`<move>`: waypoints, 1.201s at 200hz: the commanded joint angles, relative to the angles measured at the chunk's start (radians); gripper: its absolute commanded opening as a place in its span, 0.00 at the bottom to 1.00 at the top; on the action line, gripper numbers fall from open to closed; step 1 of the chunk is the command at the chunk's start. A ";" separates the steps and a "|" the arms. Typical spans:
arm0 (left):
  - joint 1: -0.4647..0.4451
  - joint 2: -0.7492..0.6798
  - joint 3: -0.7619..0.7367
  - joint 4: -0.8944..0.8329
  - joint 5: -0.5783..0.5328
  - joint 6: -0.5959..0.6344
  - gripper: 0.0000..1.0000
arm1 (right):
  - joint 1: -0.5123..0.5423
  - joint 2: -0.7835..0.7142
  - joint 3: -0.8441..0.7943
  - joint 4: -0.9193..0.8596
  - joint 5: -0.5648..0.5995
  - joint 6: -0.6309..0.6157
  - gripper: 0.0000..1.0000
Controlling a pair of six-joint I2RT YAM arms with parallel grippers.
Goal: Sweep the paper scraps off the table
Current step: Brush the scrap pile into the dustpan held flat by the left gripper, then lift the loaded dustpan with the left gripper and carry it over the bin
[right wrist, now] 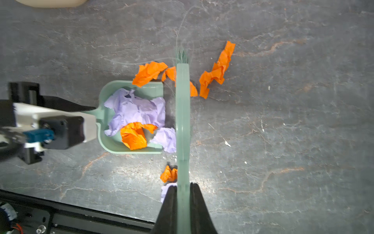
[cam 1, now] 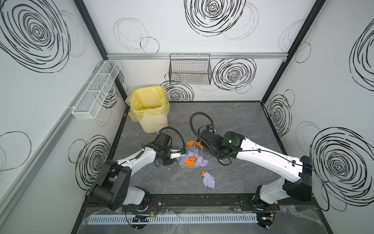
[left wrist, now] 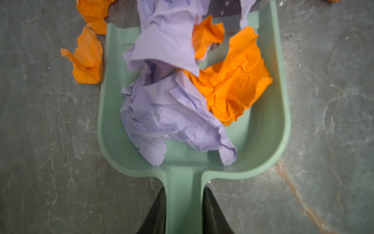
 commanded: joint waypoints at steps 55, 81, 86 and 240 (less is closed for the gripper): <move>0.068 -0.043 0.009 -0.053 0.127 0.039 0.00 | -0.028 -0.211 -0.292 -0.062 -0.011 0.134 0.00; 0.078 -0.099 0.030 -0.096 0.156 0.040 0.00 | -0.057 -0.259 -0.343 -0.020 -0.009 0.127 0.00; 0.081 -0.112 0.036 -0.108 0.163 0.041 0.00 | -0.064 -0.265 -0.351 -0.011 -0.008 0.123 0.00; 0.366 -0.169 0.664 -0.708 0.259 0.313 0.00 | -0.175 -0.269 -0.440 0.148 -0.077 0.025 0.00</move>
